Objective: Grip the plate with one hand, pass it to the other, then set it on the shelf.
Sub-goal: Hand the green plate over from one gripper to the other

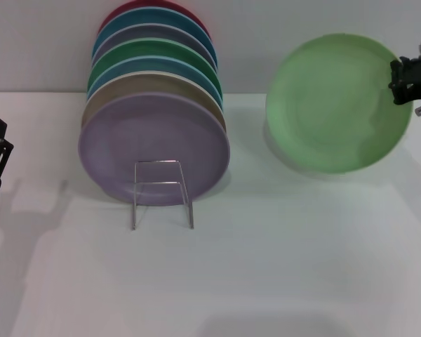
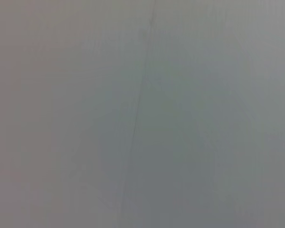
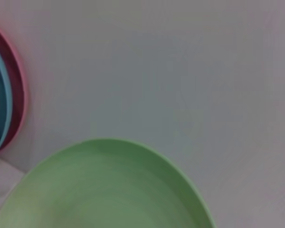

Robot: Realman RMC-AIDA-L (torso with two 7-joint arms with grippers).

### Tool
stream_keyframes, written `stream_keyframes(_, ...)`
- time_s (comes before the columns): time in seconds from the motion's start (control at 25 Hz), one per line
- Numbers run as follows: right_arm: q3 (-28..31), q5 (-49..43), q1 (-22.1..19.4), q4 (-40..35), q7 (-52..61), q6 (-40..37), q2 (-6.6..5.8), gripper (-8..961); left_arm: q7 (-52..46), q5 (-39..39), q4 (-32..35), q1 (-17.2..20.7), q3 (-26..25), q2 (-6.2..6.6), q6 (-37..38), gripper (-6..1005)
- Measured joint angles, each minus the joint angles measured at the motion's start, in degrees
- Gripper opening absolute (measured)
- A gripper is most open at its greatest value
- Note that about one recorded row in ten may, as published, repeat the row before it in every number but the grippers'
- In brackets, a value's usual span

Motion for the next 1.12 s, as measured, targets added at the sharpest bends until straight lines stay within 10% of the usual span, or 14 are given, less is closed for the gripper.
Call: stream_keyframes(1.12,-14.13,1.39,-8.48,-26.96,9.16,-62.23,0.29,21,-0.05,-0.01,0.01,0.57,1.63,-0.04,1.94,813)
